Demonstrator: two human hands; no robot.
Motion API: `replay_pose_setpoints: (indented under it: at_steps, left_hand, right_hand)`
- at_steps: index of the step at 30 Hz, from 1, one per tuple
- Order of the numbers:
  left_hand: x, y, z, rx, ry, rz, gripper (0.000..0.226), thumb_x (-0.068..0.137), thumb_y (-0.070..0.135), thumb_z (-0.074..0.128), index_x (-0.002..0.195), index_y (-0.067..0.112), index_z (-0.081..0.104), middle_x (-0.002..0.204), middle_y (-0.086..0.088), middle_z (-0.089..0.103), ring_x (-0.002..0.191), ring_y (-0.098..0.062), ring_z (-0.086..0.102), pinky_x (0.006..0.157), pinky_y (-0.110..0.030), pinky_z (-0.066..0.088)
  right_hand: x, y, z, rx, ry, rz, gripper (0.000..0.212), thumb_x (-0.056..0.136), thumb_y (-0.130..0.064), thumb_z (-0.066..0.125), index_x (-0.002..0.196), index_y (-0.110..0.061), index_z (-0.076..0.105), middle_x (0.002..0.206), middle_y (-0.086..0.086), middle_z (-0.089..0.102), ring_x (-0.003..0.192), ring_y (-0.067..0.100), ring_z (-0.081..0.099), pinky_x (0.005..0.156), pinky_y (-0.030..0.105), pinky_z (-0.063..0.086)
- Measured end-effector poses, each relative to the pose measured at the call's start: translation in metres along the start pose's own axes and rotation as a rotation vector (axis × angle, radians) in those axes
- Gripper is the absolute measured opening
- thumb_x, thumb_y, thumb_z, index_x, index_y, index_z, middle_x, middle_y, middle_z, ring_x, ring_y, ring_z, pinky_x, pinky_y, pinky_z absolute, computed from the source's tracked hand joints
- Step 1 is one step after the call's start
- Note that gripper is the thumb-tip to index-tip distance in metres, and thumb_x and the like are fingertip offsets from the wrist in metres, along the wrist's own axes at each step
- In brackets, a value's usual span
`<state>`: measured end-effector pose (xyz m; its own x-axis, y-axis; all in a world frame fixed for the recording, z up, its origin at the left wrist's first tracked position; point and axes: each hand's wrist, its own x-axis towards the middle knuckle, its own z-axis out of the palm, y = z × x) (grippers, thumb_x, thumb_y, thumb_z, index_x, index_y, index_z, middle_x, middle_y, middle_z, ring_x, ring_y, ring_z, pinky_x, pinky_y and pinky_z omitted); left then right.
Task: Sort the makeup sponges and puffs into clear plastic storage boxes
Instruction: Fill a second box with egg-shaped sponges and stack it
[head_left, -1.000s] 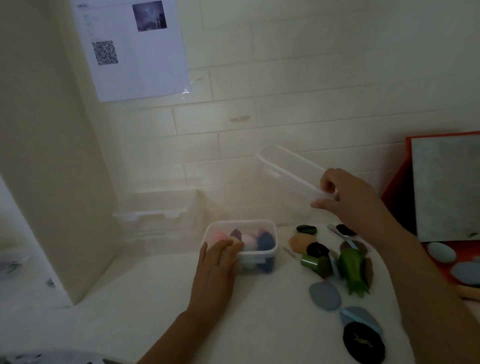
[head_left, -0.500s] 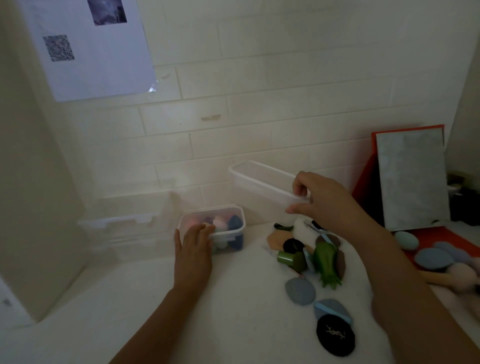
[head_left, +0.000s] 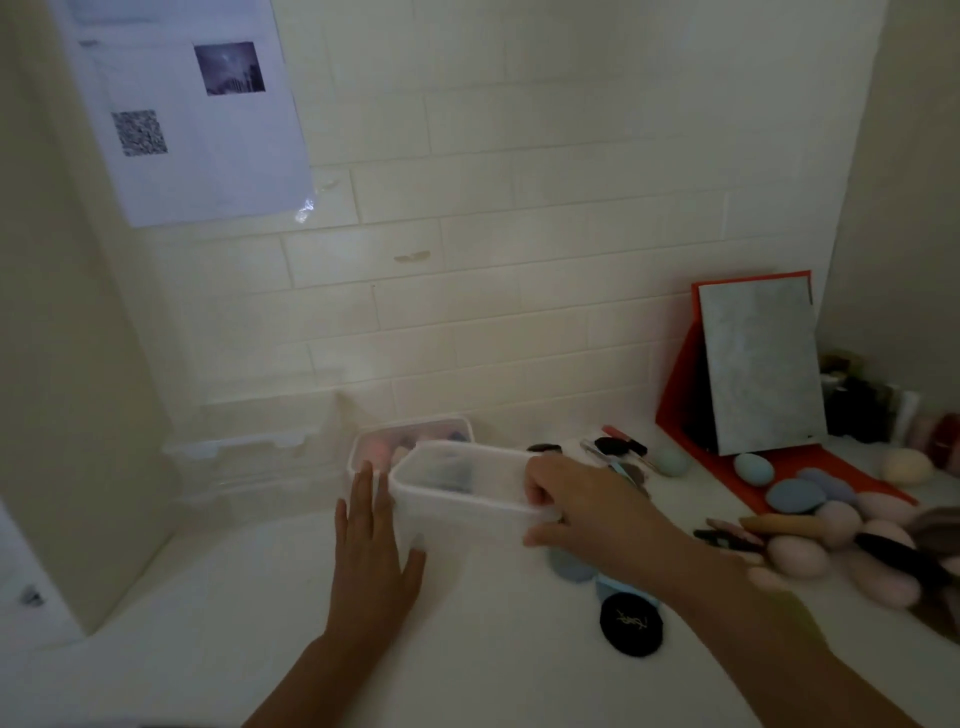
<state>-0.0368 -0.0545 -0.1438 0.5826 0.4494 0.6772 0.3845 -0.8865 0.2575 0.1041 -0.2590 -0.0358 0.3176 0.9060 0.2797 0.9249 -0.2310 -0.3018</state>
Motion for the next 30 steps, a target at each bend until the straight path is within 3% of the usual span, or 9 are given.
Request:
replay_pose_setpoints:
  at_steps: [3,8,11,16,18,20,23,26,30]
  left_hand:
    - [-0.02,0.0,-0.012,-0.002,-0.034,-0.036,0.097,0.067,0.027,0.057,0.146,0.014,0.003,0.155,-0.012,0.008,0.143,-0.024,0.004,0.115,-0.045,0.006]
    - [-0.039,0.013,-0.045,-0.049,-0.03,-0.009,0.104,0.072,0.038,0.068,0.148,0.009,0.003,0.155,-0.012,0.006,0.143,-0.018,0.003,0.116,-0.041,0.01]
    - [-0.05,0.033,-0.066,-0.187,-0.049,-0.053,0.123,0.061,0.039,0.082,0.148,0.02,-0.002,0.154,0.006,0.001,0.139,-0.009,0.011,0.107,-0.037,0.027]
    - [-0.063,0.047,-0.092,-0.415,-0.153,-0.075,0.12,0.049,0.06,0.078,0.139,0.05,0.0,0.142,0.033,0.013,0.127,0.006,0.027,0.101,-0.026,0.036]
    - [-0.073,0.048,-0.099,-0.405,-0.18,-0.055,0.114,0.047,0.072,0.071,0.135,0.061,-0.001,0.138,0.044,0.009,0.126,0.01,0.028,0.1,-0.023,0.036]
    - [-0.085,0.049,-0.1,-0.297,-0.137,0.053,0.1,0.058,0.074,0.062,0.138,0.057,0.005,0.144,0.038,0.009,0.133,0.011,0.019,0.102,-0.02,0.029]
    - [-0.096,0.053,-0.098,-0.196,-0.062,0.156,0.063,0.074,0.064,0.055,0.131,0.046,0.033,0.147,0.014,0.031,0.141,-0.005,0.018,0.108,-0.027,0.025]
    - [-0.097,0.064,-0.103,-0.106,-0.12,0.244,0.041,0.084,0.061,0.046,0.113,0.032,0.05,0.122,0.007,0.058,0.123,-0.004,0.042,0.113,-0.019,0.021]
    - [-0.088,0.081,-0.115,0.057,-0.241,0.269,0.044,0.07,0.048,0.073,0.106,0.03,0.055,0.103,0.012,0.064,0.097,-0.005,0.061,0.076,-0.011,0.046]
  right_hand:
    - [-0.016,-0.006,0.016,-0.005,-0.047,-0.039,0.032,0.081,-0.041,0.066,0.084,-0.027,0.037,0.079,-0.015,0.038,0.069,0.006,0.042,0.061,0.022,0.034]
    - [-0.034,-0.012,0.02,0.061,-0.056,-0.044,0.033,0.082,-0.038,0.067,0.082,-0.026,0.036,0.08,-0.013,0.04,0.065,0.005,0.039,0.06,0.022,0.034]
    - [-0.043,-0.012,0.018,0.089,-0.096,-0.01,0.038,0.082,-0.035,0.068,0.074,-0.031,0.031,0.087,-0.011,0.042,0.071,0.012,0.044,0.068,0.031,0.042]
    - [-0.059,-0.015,0.01,0.108,-0.156,0.013,0.039,0.081,-0.032,0.07,0.073,-0.031,0.031,0.083,-0.01,0.042,0.071,0.011,0.041,0.068,0.031,0.04]
    - [-0.066,-0.018,0.007,0.074,-0.161,-0.001,0.037,0.081,-0.031,0.07,0.075,-0.03,0.033,0.085,-0.01,0.043,0.07,0.009,0.041,0.066,0.027,0.039]
    - [-0.073,-0.021,0.007,0.044,-0.161,-0.019,0.035,0.081,-0.031,0.07,0.076,-0.031,0.035,0.089,-0.01,0.044,0.073,0.01,0.043,0.066,0.025,0.039]
    - [-0.081,-0.029,0.01,-0.022,-0.171,-0.067,0.03,0.083,-0.029,0.068,0.083,-0.027,0.039,0.095,-0.009,0.045,0.08,0.012,0.046,0.067,0.025,0.039]
    - [-0.084,-0.037,0.012,-0.123,-0.175,-0.102,0.027,0.085,-0.026,0.066,0.088,-0.023,0.04,0.098,-0.006,0.044,0.078,0.012,0.043,0.061,0.022,0.034]
    - [-0.087,-0.038,0.017,-0.133,-0.141,-0.075,0.026,0.086,-0.026,0.065,0.089,-0.024,0.039,0.1,-0.006,0.044,0.077,0.013,0.042,0.065,0.028,0.04]
